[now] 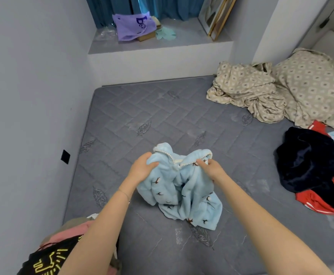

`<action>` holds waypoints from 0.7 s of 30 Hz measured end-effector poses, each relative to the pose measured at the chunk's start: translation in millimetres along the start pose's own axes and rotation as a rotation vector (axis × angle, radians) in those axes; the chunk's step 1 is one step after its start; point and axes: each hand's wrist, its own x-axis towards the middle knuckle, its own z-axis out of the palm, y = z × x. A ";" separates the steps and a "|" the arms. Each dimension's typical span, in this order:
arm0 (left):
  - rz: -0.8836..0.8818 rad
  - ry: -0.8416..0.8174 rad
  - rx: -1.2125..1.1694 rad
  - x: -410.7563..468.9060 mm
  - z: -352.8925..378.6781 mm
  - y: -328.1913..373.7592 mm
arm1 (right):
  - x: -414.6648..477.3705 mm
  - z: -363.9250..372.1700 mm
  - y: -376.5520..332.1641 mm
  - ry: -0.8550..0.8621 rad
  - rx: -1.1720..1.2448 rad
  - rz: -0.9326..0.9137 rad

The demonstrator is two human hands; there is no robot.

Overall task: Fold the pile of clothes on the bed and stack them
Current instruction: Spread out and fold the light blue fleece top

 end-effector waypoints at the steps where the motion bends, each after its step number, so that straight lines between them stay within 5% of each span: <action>1: 0.000 0.004 0.063 -1.1 1.0 -4.6 | -4.3 6.3 4.7 -0.007 -0.018 0.018; 11: 0.074 0.230 -0.169 -25.2 -14.5 29.2 | -54.1 4.4 -32.6 0.282 0.152 -0.179; 21: 0.229 0.434 -0.250 -103.0 -39.3 94.1 | -132.9 -58.3 -33.1 0.306 0.250 -0.340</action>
